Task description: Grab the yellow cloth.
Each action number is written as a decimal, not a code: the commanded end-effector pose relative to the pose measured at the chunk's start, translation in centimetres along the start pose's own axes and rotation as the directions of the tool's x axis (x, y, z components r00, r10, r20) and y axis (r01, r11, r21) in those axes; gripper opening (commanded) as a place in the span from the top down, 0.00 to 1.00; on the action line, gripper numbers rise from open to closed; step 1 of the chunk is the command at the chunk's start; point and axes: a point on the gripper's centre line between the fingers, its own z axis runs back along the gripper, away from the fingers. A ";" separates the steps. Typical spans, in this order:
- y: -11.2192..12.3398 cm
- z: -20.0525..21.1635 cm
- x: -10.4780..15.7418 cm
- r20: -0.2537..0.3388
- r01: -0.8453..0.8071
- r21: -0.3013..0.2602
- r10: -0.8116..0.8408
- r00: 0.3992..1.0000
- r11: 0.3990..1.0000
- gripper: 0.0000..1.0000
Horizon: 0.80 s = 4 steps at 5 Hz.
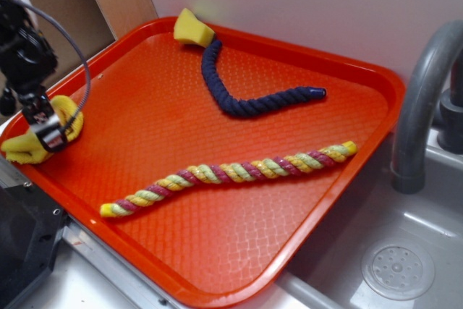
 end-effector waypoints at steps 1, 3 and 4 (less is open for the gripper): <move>0.6 1.9 0.4 0.022 -0.063 0.021 0.062 0.998 0.998 1.00; -0.5 10.3 2.1 0.147 -0.159 0.023 0.154 0.977 0.987 1.00; -4.1 15.7 5.5 0.209 -0.177 -0.052 0.184 0.961 0.983 1.00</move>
